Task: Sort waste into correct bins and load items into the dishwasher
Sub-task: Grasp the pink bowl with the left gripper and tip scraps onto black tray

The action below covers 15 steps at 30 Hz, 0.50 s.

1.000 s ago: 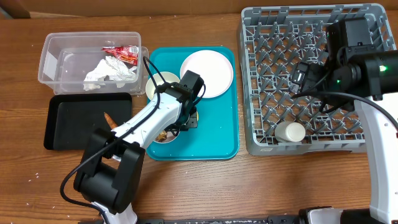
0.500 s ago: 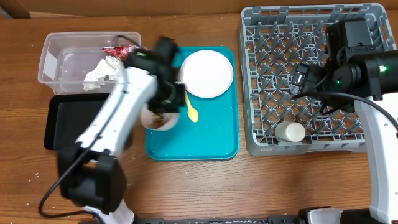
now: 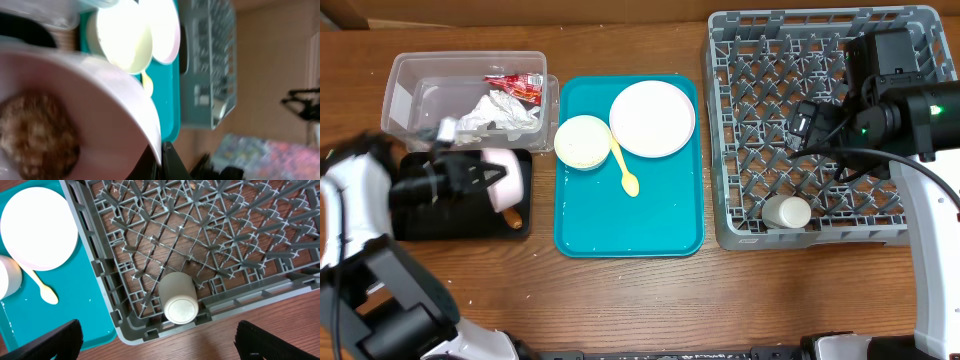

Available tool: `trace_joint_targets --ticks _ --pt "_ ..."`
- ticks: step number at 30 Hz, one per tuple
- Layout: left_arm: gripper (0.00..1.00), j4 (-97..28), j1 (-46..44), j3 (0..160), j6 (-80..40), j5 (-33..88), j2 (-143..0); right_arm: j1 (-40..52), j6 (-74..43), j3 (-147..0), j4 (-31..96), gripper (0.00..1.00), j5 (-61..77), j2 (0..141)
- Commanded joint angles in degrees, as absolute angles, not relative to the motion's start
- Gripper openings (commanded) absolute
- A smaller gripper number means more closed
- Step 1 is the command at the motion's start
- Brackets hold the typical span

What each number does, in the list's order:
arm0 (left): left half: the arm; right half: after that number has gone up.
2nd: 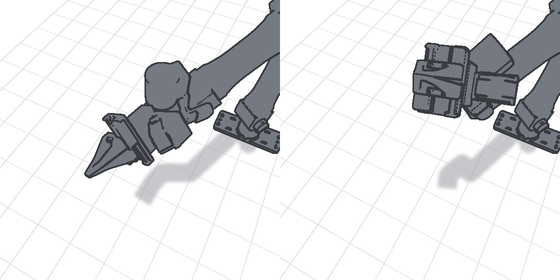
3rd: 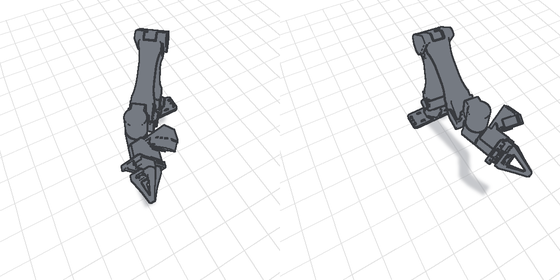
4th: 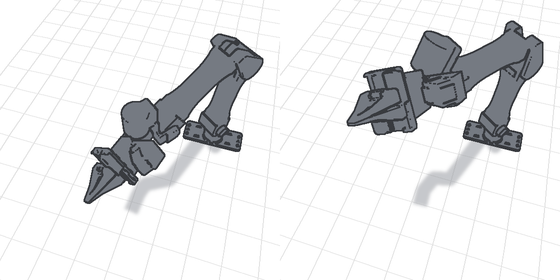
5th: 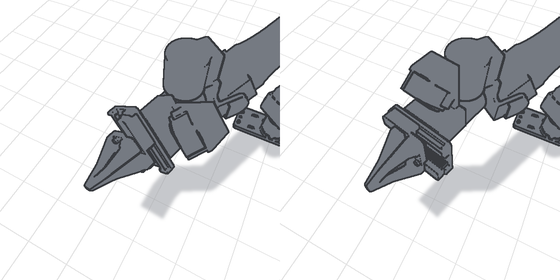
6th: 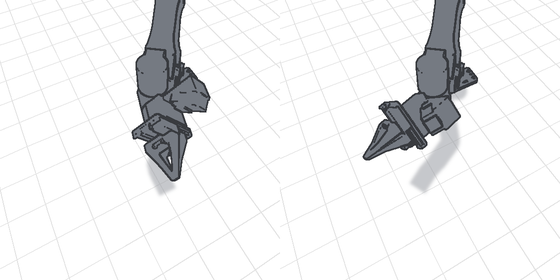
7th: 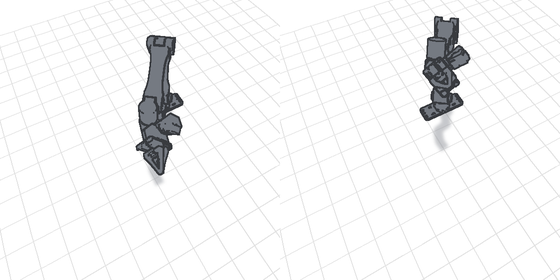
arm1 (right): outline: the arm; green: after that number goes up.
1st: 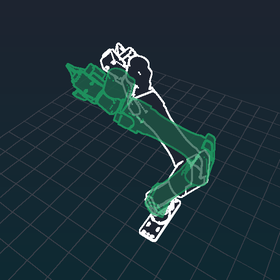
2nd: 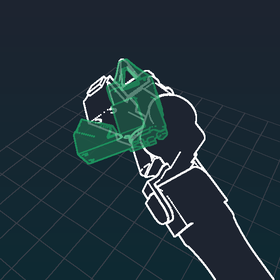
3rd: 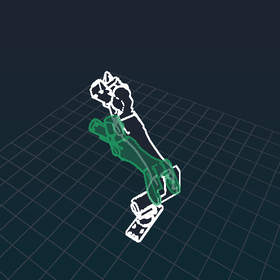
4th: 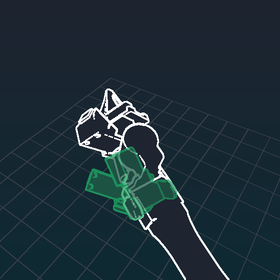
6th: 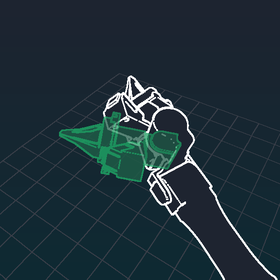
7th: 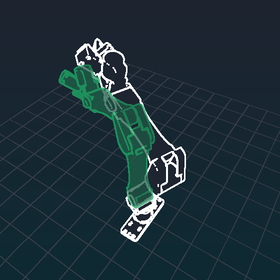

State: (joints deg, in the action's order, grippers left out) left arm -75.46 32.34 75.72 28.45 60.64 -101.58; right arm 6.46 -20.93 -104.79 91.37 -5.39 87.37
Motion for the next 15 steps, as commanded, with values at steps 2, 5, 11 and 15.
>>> trace_joint_targets --ticks 2,5,11,15 --pt "0.04 -74.1 41.9 68.4 33.9 82.4 -102.4 6.6 -20.6 -105.8 90.8 1.00 -6.0 87.2" --pt "0.04 -73.8 45.1 67.9 32.6 87.1 -104.8 6.6 -20.6 -105.8 90.7 1.00 -6.0 87.2" --pt "0.04 -70.1 45.8 67.9 21.1 83.5 -106.3 6.6 -20.6 -105.8 91.0 1.00 -6.0 87.2" --pt "0.04 -61.4 45.5 67.9 13.1 84.2 -107.3 6.6 -20.6 -105.8 91.0 1.00 -6.0 87.2"
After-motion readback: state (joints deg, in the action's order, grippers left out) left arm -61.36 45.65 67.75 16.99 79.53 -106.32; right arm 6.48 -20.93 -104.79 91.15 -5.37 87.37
